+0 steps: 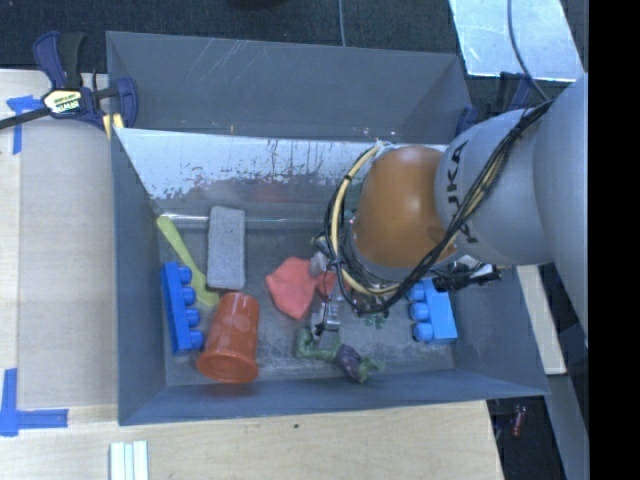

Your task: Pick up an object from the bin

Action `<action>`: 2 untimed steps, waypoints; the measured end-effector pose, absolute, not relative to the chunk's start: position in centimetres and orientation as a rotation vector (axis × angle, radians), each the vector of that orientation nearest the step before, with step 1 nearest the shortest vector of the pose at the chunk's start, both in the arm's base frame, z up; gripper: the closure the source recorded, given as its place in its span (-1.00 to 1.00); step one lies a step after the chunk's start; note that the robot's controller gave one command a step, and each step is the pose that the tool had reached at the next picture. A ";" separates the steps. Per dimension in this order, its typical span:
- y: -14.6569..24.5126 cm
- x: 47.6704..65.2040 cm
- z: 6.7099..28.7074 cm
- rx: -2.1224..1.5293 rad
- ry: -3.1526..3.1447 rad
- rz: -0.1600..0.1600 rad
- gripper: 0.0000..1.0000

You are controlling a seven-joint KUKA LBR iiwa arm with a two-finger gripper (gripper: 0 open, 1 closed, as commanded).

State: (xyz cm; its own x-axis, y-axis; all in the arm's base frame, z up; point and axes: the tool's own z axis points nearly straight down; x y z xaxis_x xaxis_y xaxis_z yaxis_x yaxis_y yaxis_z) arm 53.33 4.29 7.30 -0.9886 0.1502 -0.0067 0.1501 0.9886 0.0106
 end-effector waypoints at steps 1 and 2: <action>10.4 54.4 7.2 0.380 3.102 0.022 1.00; 10.4 54.4 7.2 0.380 3.102 0.022 1.00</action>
Offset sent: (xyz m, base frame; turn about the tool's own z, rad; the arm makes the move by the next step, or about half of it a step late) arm 0.0000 0.0000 0.0000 0.0000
